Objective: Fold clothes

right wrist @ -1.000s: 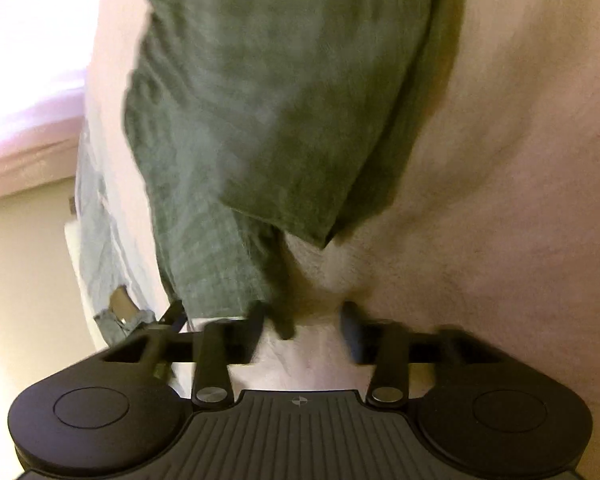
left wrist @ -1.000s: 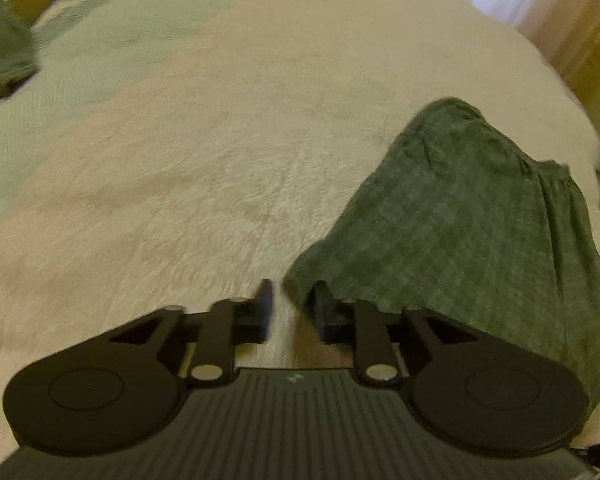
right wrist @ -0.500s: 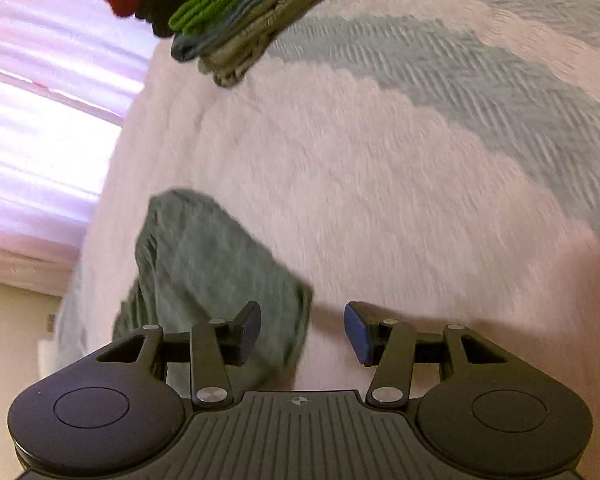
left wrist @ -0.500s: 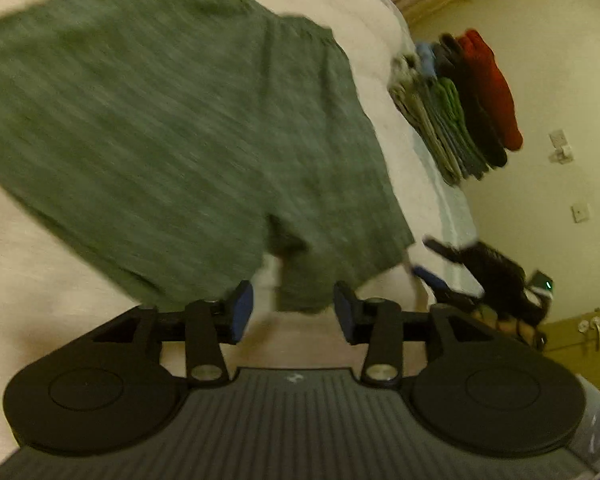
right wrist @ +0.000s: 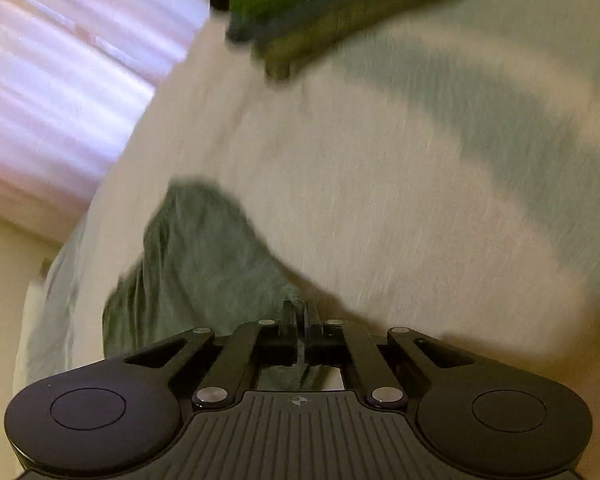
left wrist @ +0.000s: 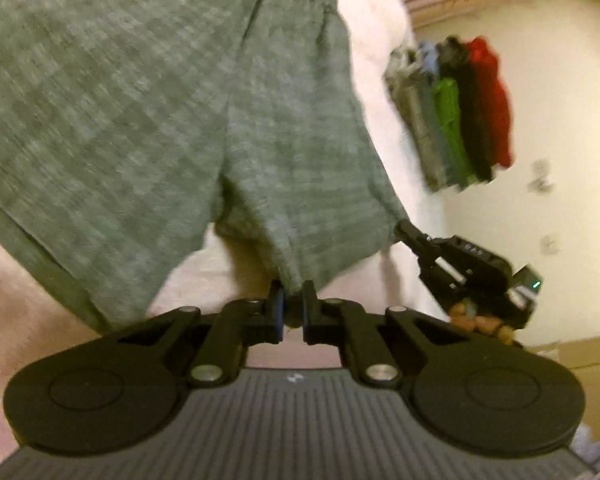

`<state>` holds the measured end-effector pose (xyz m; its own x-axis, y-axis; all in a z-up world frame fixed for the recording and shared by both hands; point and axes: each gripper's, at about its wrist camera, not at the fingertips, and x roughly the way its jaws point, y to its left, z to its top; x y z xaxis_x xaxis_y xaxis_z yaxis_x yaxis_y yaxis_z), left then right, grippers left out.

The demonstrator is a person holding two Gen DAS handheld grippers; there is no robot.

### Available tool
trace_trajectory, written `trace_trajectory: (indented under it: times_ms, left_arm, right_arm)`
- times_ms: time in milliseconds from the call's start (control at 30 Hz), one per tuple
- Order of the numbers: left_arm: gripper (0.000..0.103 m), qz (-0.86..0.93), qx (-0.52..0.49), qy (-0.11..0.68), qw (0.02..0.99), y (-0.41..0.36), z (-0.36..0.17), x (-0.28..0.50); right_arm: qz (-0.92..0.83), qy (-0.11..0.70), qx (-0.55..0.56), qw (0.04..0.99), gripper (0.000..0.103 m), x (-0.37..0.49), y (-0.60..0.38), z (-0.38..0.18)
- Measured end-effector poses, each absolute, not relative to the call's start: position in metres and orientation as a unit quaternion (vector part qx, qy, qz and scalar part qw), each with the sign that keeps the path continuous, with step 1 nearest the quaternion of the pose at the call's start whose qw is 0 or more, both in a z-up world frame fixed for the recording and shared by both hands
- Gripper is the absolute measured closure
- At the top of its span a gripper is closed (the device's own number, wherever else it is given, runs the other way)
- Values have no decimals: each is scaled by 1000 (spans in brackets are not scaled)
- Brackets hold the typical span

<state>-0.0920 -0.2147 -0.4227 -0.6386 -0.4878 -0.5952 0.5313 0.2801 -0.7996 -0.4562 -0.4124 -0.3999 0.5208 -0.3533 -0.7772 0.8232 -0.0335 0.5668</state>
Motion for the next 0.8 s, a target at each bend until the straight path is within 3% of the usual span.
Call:
trace_trajectory:
  times_ms: [200,367,433,467,600,667,800]
  left_arm:
    - [97,-555,42,714,426,-213,-447,-93]
    - [94,-571,111,698,417,-212,-425,-94]
    - [94,-600,141,671,413,-212,-405,-96]
    - [94,-616,145,648,424,-211,-393,-93]
    - [92,-616,133,566,532,-210,-364,-66]
    - [86,-594,145,534,584,-218,-365,-57]
    - [82,-591,205,487,609,-237,-380,-70]
  right_arm:
    - [-501,283,492,654,102,-447,-413,-380]
    - [-543,342,425,638,99,-439,-414,-364]
    - [-558,355,390,640,67,-433,-412,-354]
    - [-566,348,364,653,31,-425,-408,-346]
    - [-509,332,306,733,28,-381,-391,-331]
    - [-471,344,285,761,28,-353,-384,-337]
    - [-410,378,266,786,28,-309,-360,-367]
